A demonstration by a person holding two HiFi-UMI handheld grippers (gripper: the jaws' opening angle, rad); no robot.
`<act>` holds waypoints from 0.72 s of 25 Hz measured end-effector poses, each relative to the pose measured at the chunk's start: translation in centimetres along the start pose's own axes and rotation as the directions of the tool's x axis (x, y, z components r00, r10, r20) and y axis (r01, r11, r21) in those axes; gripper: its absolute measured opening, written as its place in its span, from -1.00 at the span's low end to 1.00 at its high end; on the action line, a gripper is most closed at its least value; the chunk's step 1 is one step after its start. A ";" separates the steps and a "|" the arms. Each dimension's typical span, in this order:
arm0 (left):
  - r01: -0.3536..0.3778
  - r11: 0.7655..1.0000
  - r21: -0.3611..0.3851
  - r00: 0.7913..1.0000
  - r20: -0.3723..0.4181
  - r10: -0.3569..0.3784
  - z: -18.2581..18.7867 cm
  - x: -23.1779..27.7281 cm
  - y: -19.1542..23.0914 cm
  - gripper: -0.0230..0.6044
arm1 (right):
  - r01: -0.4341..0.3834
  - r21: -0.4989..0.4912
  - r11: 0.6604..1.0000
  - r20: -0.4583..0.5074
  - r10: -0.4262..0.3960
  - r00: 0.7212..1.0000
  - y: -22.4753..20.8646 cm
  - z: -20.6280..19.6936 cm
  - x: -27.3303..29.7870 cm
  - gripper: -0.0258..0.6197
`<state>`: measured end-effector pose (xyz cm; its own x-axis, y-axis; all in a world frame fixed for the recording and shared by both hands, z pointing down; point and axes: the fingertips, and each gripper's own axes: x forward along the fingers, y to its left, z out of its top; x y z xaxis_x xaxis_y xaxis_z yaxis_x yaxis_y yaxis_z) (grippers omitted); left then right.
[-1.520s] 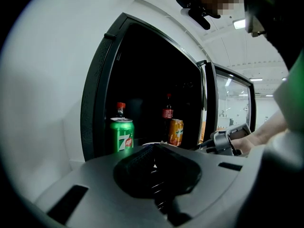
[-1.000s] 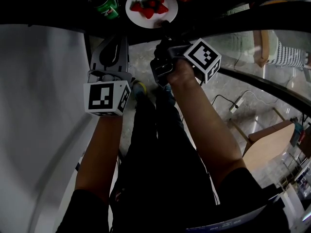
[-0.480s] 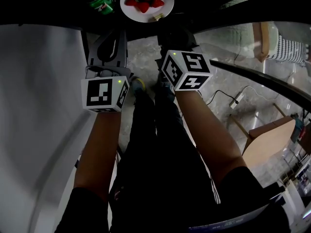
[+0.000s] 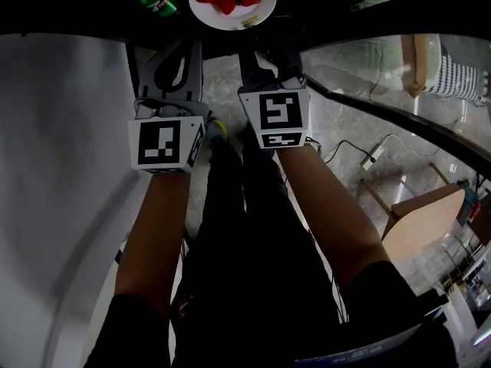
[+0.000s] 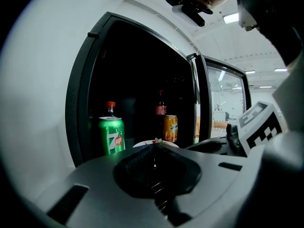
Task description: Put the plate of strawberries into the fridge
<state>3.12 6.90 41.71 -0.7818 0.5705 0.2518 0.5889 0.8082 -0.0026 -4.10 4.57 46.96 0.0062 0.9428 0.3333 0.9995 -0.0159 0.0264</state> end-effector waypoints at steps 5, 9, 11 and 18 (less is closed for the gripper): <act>-0.014 1.000 -0.011 1.000 -0.005 0.013 -0.2 -0.3 0.5 -0.94 | 0.008 0.005 1.000 -0.017 -0.008 1.000 -0.2 -0.1 0.5 -0.73; -0.018 1.000 -0.014 1.000 -0.010 0.018 -0.7 -0.3 0.6 -0.94 | 0.011 0.006 1.000 -0.015 -0.011 1.000 -0.4 -0.4 0.7 -0.73; -0.021 1.000 -0.015 1.000 -0.013 0.020 -1.0 -0.4 0.6 -0.94 | 0.010 0.003 1.000 -0.017 -0.010 1.000 -0.4 -0.6 0.8 -0.73; -0.026 0.999 -0.022 1.000 -0.017 0.026 -1.7 -0.3 0.9 -0.94 | 0.011 0.002 1.000 -0.017 -0.011 1.000 -0.7 -0.9 1.5 -0.73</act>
<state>4.26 7.20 43.27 -0.7629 0.5885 0.2677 0.6134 0.7897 0.0120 -4.83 5.71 48.25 -0.0056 0.9372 0.3488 0.9996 -0.0044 0.0279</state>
